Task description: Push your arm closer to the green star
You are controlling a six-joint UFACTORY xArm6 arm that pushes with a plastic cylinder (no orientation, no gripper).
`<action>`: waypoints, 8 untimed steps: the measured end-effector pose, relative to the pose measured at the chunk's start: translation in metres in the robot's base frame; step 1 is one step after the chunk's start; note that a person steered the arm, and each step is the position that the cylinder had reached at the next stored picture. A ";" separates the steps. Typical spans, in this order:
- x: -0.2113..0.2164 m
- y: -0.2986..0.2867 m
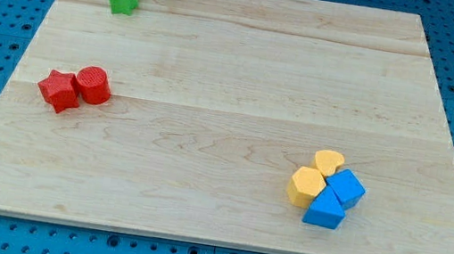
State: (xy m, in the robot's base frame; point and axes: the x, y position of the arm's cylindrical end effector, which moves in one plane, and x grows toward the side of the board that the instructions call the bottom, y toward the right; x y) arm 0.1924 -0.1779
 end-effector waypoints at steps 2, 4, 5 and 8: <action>0.000 -0.004; 0.006 0.004; 0.012 0.065; 0.062 0.054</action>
State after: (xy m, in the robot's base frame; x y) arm 0.2541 -0.1236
